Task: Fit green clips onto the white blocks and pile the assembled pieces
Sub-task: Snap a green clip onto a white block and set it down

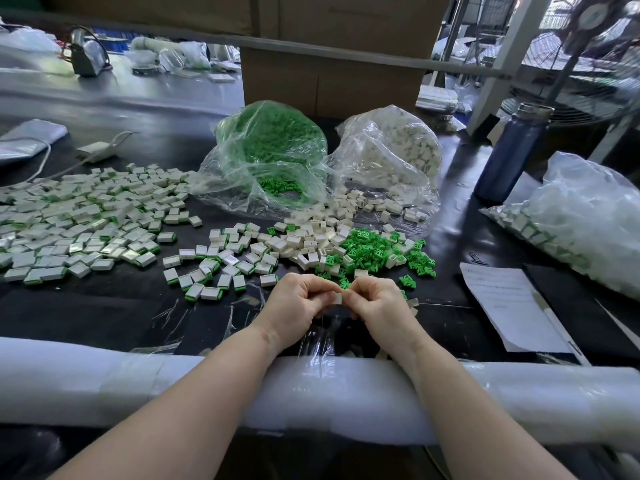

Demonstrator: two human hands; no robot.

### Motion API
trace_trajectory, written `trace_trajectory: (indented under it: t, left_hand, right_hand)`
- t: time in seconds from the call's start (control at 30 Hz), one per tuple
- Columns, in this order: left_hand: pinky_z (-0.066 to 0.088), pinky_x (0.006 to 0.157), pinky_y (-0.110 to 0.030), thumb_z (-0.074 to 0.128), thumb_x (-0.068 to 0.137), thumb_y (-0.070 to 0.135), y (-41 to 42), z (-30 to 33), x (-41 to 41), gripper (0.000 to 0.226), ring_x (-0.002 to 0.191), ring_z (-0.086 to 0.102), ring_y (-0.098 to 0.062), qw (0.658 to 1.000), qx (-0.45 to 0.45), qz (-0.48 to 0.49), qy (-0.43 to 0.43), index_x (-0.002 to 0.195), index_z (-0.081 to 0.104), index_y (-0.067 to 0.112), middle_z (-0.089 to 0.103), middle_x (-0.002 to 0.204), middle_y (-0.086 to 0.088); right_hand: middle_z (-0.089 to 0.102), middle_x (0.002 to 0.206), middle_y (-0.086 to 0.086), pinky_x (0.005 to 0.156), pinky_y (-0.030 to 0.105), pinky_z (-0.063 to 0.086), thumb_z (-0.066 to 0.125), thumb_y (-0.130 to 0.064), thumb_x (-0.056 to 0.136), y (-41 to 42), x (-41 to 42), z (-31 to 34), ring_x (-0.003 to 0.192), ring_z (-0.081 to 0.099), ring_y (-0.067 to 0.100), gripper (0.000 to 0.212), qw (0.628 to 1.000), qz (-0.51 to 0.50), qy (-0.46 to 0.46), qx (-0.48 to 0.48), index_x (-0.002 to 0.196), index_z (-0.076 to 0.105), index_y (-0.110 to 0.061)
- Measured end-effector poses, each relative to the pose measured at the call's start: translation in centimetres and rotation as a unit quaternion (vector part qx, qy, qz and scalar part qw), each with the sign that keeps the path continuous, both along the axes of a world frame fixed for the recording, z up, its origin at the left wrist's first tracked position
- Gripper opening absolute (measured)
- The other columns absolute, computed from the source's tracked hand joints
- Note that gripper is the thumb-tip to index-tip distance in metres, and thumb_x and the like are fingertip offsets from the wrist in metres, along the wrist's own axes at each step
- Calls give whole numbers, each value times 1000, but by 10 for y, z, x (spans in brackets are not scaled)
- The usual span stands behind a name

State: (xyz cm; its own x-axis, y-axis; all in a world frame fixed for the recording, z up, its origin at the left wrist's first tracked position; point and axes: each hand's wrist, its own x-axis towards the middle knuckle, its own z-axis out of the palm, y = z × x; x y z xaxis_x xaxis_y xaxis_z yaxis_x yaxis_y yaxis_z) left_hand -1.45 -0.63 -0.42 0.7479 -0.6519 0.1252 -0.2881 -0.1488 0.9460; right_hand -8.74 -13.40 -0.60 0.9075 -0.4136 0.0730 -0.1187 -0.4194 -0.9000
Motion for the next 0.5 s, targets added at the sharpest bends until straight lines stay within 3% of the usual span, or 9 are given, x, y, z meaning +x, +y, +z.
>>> trace_trajectory:
  t: [0.17, 0.3, 0.4, 0.5]
  left_hand:
    - [45, 66, -10, 61, 87, 5, -2, 0, -1, 13, 60, 58, 7, 1000, -12, 11, 7, 94, 70, 9, 67, 74, 8]
    - [52, 78, -22, 69, 80, 6, -3, -2, -2, 21, 77, 64, -11, 1000, 8, -1, -13, 101, 68, 9, 70, 87, -4]
    - [52, 74, -27, 69, 79, 2, -3, -3, -2, 24, 73, 60, -18, 999, 21, 7, -39, 95, 62, 19, 66, 82, -10]
    - [51, 72, -30, 66, 84, 11, -3, -4, -2, 18, 69, 57, -15, 999, 18, 17, -46, 85, 58, 27, 65, 82, -5]
  right_hand:
    - [50, 54, -1, 57, 33, 39, 62, -12, 86, 1, 1, 0, 56, 44, 15, 24, 998, -29, -29, 38, 62, 58, -15]
    - [60, 60, 3, 50, 22, 45, 62, -7, 85, 1, -1, 1, 54, 54, 11, 14, 995, -45, -52, 68, 72, 62, -12]
    - [61, 58, 4, 46, 18, 46, 61, -1, 85, 0, -2, 1, 51, 56, 10, 15, 992, -41, -62, 101, 77, 61, -14]
    - [64, 64, 8, 51, 21, 50, 62, -2, 85, -1, -3, 2, 56, 59, 14, 14, 989, -39, -76, 125, 76, 63, -12]
